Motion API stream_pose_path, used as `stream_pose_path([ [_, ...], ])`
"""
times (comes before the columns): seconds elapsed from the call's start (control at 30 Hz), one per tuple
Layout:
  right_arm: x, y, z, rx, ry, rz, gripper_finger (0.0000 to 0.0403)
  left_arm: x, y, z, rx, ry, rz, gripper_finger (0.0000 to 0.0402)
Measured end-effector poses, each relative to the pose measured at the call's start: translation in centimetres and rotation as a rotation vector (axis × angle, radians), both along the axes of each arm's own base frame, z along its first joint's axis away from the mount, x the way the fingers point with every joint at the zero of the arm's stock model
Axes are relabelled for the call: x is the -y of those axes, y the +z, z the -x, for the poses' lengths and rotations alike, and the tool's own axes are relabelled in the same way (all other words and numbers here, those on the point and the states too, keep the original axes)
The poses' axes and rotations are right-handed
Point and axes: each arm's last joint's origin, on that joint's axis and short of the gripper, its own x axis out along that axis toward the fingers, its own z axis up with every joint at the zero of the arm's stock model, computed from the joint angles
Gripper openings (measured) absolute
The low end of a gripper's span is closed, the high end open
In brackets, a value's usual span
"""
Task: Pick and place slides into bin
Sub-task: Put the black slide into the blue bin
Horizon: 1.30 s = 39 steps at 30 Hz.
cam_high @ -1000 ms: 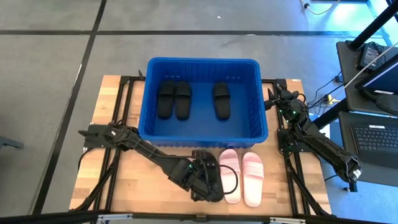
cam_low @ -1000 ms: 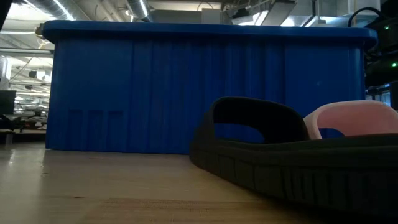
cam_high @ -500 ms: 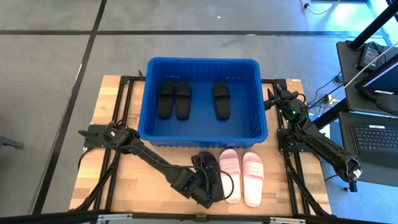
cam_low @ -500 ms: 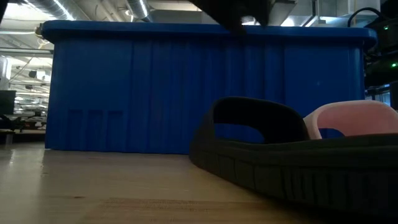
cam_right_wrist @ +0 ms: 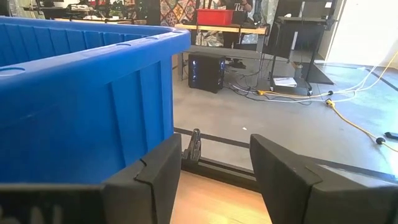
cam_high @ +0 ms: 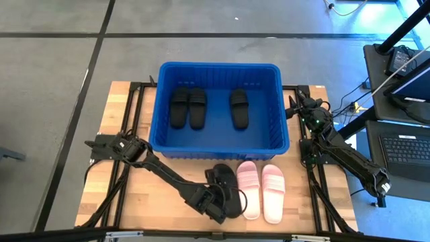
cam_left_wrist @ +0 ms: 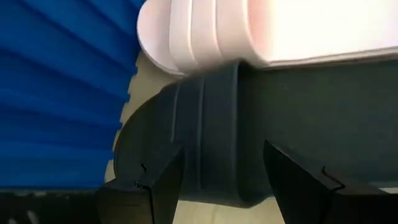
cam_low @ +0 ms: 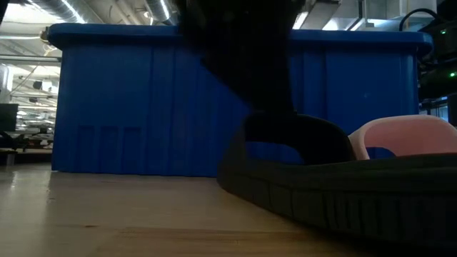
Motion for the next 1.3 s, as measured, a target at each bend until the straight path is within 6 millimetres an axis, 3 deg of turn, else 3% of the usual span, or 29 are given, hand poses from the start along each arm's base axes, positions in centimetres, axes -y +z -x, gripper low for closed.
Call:
stream_pose_path([
  [0.3, 0.0, 0.0, 0.0, 0.003, -0.001, -0.001, 0.0193, -1.5, -1.4, 0.0, -0.027, 0.060, 0.001, 0.0212],
  [0.77, 0.0, 0.0, 0.0, 0.003, -0.001, -0.001, 0.0193, -3.1, -1.4, -0.7, -0.035, 0.096, 0.001, 0.0199],
  [0.93, 0.0, 0.0, 0.0, 0.003, -0.002, -0.001, 0.0193, -3.4, -1.4, -0.9, -0.035, 0.102, 0.002, 0.0152],
  [1.2, 0.0, 0.0, 0.0, 0.003, -0.002, -0.001, 0.0193, -3.4, -1.3, -0.9, -0.042, 0.083, -0.014, 0.0027],
  [1.3, 0.0, 0.0, 0.0, 0.002, -0.002, 0.000, 0.0193, -3.3, -0.5, -1.1, -0.061, 0.069, 0.029, 0.0011],
])
